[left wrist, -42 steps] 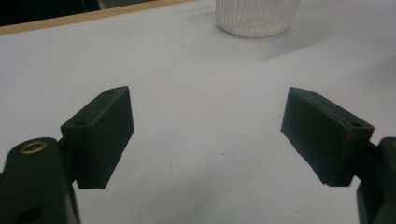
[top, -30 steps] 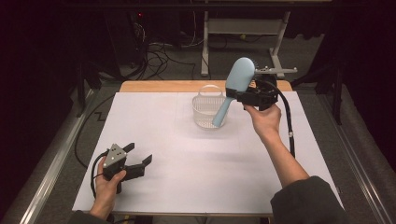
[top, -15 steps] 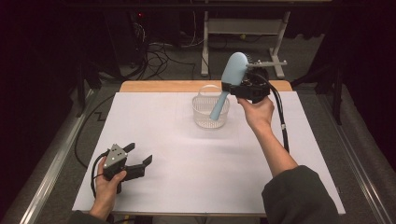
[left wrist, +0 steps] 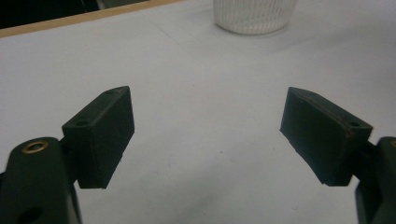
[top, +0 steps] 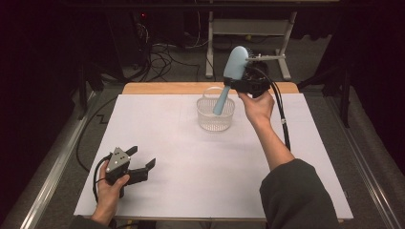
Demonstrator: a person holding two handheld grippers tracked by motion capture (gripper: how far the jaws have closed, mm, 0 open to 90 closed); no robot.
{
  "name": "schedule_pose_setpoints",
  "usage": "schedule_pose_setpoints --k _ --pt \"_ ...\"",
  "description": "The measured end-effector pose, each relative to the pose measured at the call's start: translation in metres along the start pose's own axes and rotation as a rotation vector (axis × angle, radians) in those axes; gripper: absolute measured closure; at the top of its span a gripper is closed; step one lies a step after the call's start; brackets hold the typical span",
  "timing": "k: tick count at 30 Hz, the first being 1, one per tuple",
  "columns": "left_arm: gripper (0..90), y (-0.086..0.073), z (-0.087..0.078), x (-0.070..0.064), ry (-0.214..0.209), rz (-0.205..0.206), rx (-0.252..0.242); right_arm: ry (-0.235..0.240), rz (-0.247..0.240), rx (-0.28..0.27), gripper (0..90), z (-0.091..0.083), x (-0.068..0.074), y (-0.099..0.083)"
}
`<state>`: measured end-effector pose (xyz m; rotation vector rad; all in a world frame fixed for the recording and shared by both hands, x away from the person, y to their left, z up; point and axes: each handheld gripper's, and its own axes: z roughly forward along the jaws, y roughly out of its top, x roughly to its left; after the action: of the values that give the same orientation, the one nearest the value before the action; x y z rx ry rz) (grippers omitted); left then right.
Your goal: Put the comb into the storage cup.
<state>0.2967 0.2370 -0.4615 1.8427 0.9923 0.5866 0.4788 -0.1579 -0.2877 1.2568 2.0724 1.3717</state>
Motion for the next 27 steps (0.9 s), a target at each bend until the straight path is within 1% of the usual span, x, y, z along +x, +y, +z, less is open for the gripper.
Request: schedule_pose_setpoints --k 3,6,8,13,16,17,19,23,27 --pt "18.1 0.000 -0.001 0.001 0.016 0.003 0.005 -0.022 -0.001 -0.003 54.5 -0.001 -0.003 0.000" --pt "18.2 0.000 -0.002 0.003 0.019 -0.009 0.003 -0.022 0.010 -0.001 54.5 -0.001 -0.006 -0.001" --pt "18.1 0.000 -0.002 0.003 0.018 -0.006 0.003 -0.031 0.009 -0.001 54.5 0.001 -0.007 -0.001" --pt "18.1 0.000 -0.001 0.002 0.002 0.001 0.006 -0.023 0.022 -0.018 54.4 0.005 -0.009 0.001" --pt "18.1 0.000 0.000 0.002 -0.027 -0.012 0.005 -0.036 0.028 -0.010 54.5 0.010 -0.012 0.000" --pt "18.1 0.000 0.002 0.002 -0.028 -0.011 0.009 -0.042 0.032 -0.010 54.5 0.011 -0.013 -0.001" --pt "18.1 0.000 0.002 0.002 -0.030 -0.017 0.009 -0.036 0.045 -0.018 54.5 0.014 -0.013 -0.003" --pt "18.1 0.000 0.001 0.002 -0.040 -0.013 0.006 -0.043 0.012 -0.002 54.5 0.021 -0.009 -0.006" --pt "18.1 0.000 0.004 0.002 -0.050 -0.012 0.012 -0.040 0.018 0.000 54.4 0.029 -0.006 -0.008"
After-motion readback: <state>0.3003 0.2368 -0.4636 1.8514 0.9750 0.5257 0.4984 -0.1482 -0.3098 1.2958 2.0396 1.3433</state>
